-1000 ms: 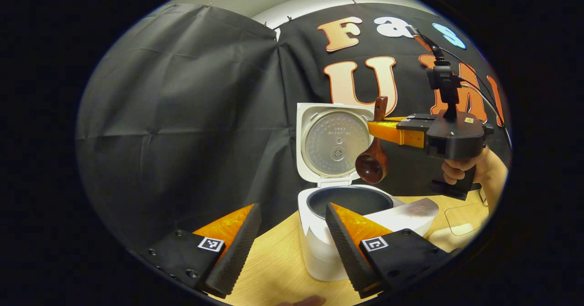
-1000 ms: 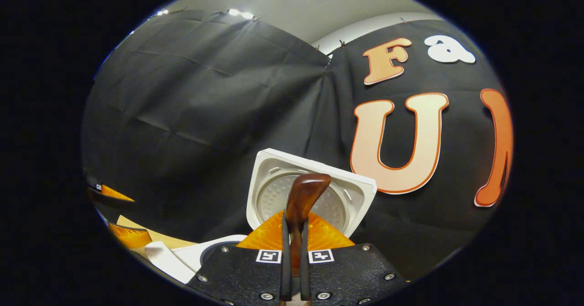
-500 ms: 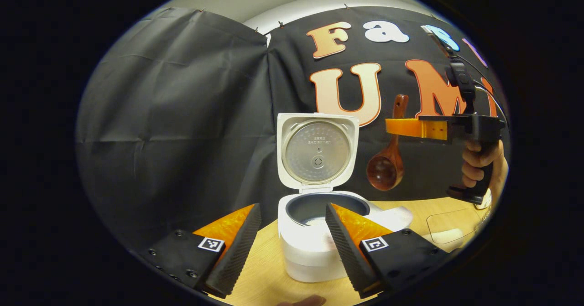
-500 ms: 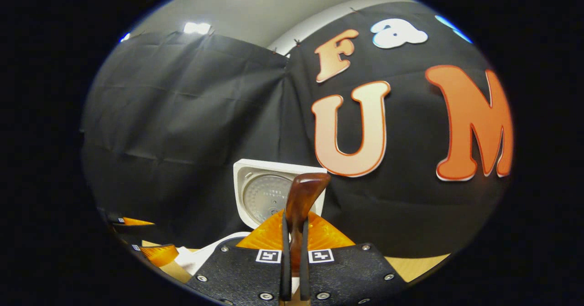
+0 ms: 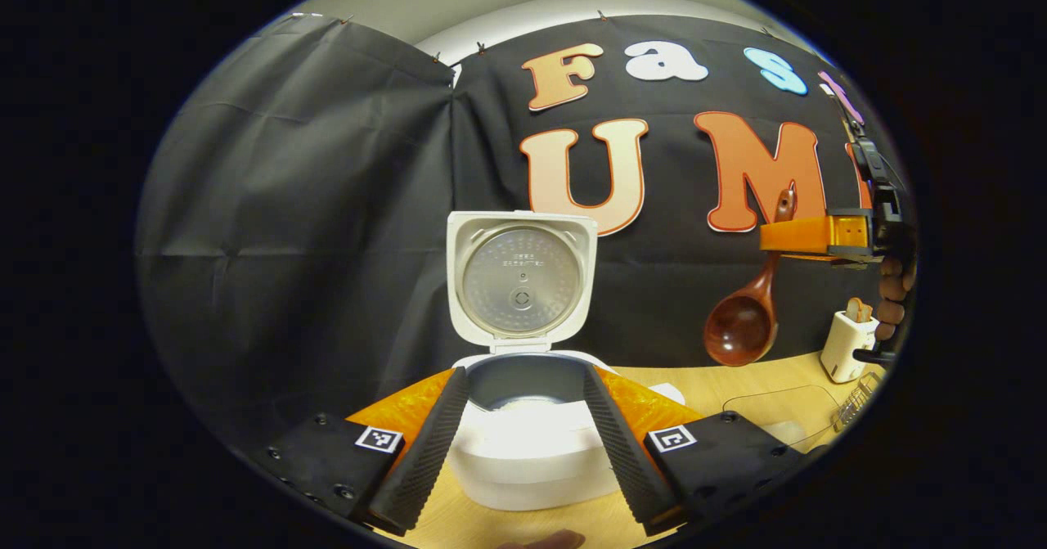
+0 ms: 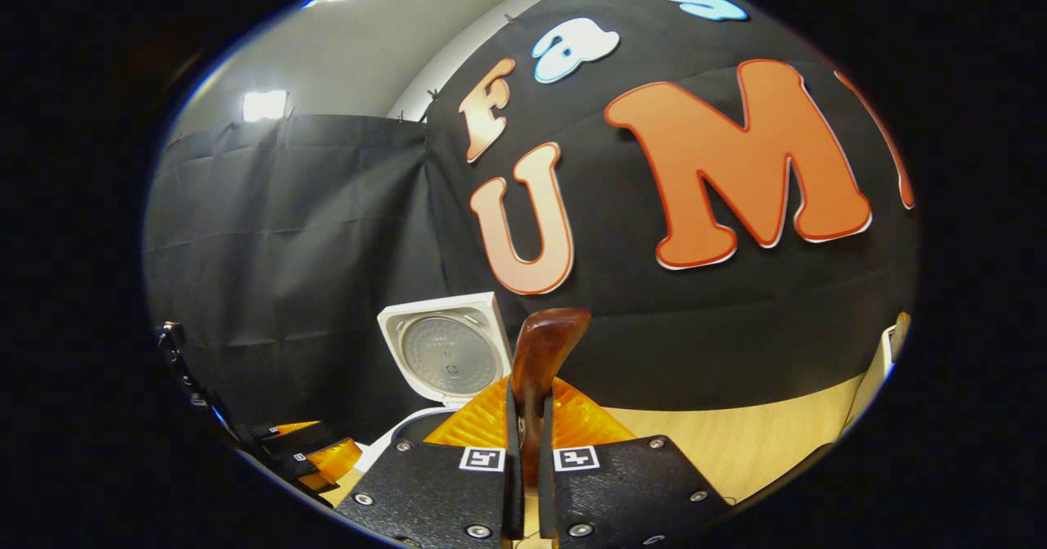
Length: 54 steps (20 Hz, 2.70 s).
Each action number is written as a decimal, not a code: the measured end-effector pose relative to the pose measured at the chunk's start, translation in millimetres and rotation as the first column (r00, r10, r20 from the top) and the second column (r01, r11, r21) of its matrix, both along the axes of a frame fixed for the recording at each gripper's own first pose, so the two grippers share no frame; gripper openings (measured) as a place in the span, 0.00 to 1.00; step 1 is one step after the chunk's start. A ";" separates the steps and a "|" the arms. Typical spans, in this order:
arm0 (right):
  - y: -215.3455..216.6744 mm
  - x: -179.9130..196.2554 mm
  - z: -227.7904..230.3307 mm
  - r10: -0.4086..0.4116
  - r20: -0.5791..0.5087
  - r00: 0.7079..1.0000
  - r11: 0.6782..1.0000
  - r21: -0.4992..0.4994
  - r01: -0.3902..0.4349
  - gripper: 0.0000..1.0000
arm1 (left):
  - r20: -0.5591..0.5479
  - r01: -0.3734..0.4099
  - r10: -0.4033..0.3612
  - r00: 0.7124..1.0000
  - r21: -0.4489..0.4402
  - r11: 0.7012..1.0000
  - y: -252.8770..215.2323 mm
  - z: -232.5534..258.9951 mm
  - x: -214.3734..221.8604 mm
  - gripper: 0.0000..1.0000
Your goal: Close the left gripper, press the button to open the rice cooker; take a wooden spoon from the chopstick holder with the right hand, scoop a spoonful of rice and pour it into the rice cooker, then put the wooden spoon back into the chopstick holder.
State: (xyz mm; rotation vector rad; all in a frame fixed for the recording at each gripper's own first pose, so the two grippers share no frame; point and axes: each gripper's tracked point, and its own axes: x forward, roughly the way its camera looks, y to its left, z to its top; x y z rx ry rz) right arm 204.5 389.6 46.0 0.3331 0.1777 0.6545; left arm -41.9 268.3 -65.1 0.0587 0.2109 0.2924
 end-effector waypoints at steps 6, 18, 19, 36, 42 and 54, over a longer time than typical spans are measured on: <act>-97.4 -0.6 -15.4 -0.172 -0.063 0.983 0.985 0.006 0.173 0.07 | 0.009 0.033 -0.033 0.999 0.005 0.999 -20.3 3.4 9.0 0.93; -282.9 -37.5 -52.5 -0.504 -0.185 0.844 0.858 0.012 0.514 0.07 | 0.015 0.066 -0.066 0.998 0.001 0.998 -49.6 5.0 25.2 0.93; -295.8 -39.3 -62.0 -0.530 -0.202 0.823 0.841 0.001 0.542 0.07 | 0.015 0.066 -0.066 0.998 -0.003 0.998 -51.2 5.4 26.4 0.93; -382.7 -60.2 -169.7 -0.645 -0.394 0.655 0.740 -0.107 0.664 0.07 | 0.025 0.084 -0.080 0.996 -0.200 0.976 -18.4 60.6 115.1 0.92; -376.1 -60.5 -199.9 -0.645 -0.439 0.625 0.731 -0.117 0.672 0.07 | 0.009 0.064 -0.064 0.998 -0.219 0.974 16.7 86.3 175.7 0.96; -377.1 -72.8 -216.6 -0.648 -0.438 0.623 0.734 -0.144 0.663 0.23 | 0.049 -0.118 0.120 0.992 -0.049 0.992 115.5 128.0 305.6 0.94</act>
